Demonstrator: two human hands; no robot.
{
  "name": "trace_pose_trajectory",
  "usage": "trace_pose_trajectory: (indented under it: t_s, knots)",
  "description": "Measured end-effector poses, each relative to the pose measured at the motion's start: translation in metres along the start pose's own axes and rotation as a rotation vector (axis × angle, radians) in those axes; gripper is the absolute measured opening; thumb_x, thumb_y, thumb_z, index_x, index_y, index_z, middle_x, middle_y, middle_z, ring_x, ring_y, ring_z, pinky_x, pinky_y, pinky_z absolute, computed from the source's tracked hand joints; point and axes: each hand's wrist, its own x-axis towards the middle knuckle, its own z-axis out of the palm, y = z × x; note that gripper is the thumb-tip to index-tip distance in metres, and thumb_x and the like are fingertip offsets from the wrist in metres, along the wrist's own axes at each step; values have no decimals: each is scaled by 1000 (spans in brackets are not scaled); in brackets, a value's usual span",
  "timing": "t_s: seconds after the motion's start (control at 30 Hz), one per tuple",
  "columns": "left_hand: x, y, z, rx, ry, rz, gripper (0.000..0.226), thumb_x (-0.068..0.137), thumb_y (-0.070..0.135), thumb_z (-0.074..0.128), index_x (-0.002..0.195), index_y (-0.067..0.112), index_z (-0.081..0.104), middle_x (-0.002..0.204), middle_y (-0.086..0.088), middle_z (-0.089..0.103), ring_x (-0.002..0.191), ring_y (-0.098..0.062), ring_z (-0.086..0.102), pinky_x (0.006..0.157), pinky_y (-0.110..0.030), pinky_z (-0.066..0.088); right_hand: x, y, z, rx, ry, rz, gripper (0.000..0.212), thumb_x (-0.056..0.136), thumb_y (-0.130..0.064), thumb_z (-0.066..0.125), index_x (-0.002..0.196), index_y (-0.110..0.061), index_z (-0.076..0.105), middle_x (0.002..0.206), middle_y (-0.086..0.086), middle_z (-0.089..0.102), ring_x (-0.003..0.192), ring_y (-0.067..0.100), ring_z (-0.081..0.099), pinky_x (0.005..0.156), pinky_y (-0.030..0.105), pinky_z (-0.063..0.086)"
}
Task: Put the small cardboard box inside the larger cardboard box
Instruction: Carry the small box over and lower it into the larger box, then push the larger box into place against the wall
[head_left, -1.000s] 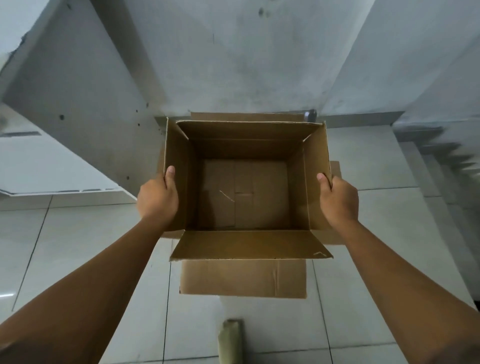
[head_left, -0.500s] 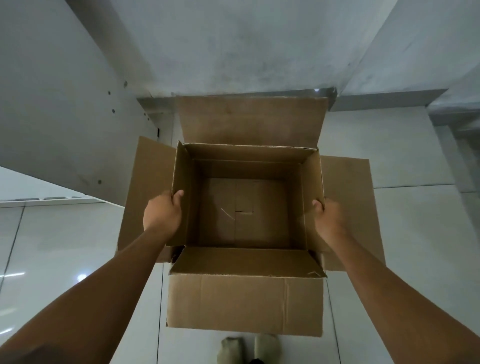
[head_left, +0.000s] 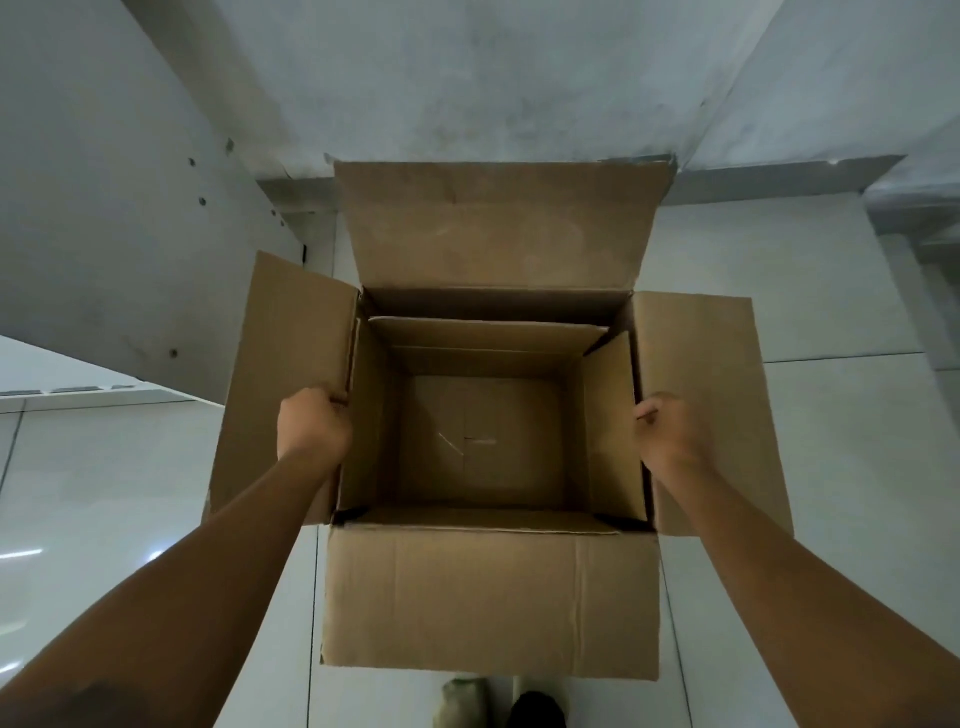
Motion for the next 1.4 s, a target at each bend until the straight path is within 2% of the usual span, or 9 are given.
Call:
trace_pose_trajectory:
  t_s: [0.23, 0.33, 0.5, 0.6, 0.73, 0.87, 0.97, 1.13, 1.4]
  knots:
    - [-41, -19, -2, -13, 73, 63, 22, 90, 14, 53, 109, 9, 63, 98, -12, 72, 74, -18, 58, 58, -26, 43, -38, 30, -4, 31, 101, -161, 15, 88, -7, 55, 98, -7, 67, 97, 12, 70, 85, 24, 64, 69, 27, 47]
    - [-74, -35, 3, -42, 99, 100, 24, 91, 19, 54, 112, 9, 61, 99, -11, 71, 82, -23, 64, 69, -33, 53, -56, 51, 2, 37, 151, -224, 18, 89, -11, 56, 104, -5, 63, 103, 14, 66, 92, 25, 61, 75, 28, 47]
    - [-127, -69, 27, -86, 306, 157, 27, 87, 19, 60, 110, 6, 58, 110, -16, 61, 101, -32, 57, 80, -41, 49, -85, 89, 19, -68, 220, -328, 48, 89, -31, 57, 128, -5, 48, 130, 18, 54, 121, 32, 49, 99, 41, 43]
    - [-140, -85, 51, -12, 411, 127, 38, 84, 25, 64, 115, 5, 54, 119, -22, 53, 112, -40, 47, 91, -52, 44, -89, 108, 37, -203, 209, -357, 63, 90, -37, 52, 142, -6, 32, 150, 21, 32, 141, 38, 24, 113, 54, 22]
    - [-139, -95, 84, -105, 557, 48, 54, 83, 32, 65, 124, 4, 45, 130, -26, 41, 121, -42, 38, 100, -53, 37, -80, 121, 64, -161, 216, -372, 70, 92, -42, 44, 148, -11, 15, 157, 18, 12, 146, 35, 3, 116, 55, 2]
    - [-129, -108, 108, -415, 574, -19, 55, 83, 39, 61, 129, 19, 38, 140, -17, 30, 128, -34, 36, 102, -43, 38, -71, 124, 91, -109, 355, -385, 67, 92, -42, 43, 147, -10, 20, 157, 17, 16, 145, 34, 7, 115, 56, 1]
    - [-112, -115, 113, -526, 561, 111, 55, 86, 36, 60, 134, 20, 35, 142, -13, 33, 126, -30, 45, 103, -43, 42, -60, 123, 102, -58, 509, -431, 61, 92, -41, 41, 142, -8, 32, 153, 19, 28, 143, 36, 17, 114, 58, 3]
    - [-87, -107, 115, -569, 620, 267, 55, 90, 19, 58, 138, 11, 33, 140, -14, 39, 118, -27, 50, 98, -34, 46, -42, 116, 107, -12, 623, -497, 60, 88, -41, 36, 138, -7, 40, 149, 16, 37, 141, 34, 25, 115, 57, 6]
    - [-50, -120, 76, -505, 529, 261, 69, 87, 25, 62, 143, 9, 26, 147, -15, 31, 130, -34, 42, 109, -48, 39, -34, 64, 129, -2, 570, -503, 60, 91, -46, 41, 139, -10, 35, 152, 14, 32, 143, 32, 20, 115, 59, 6]
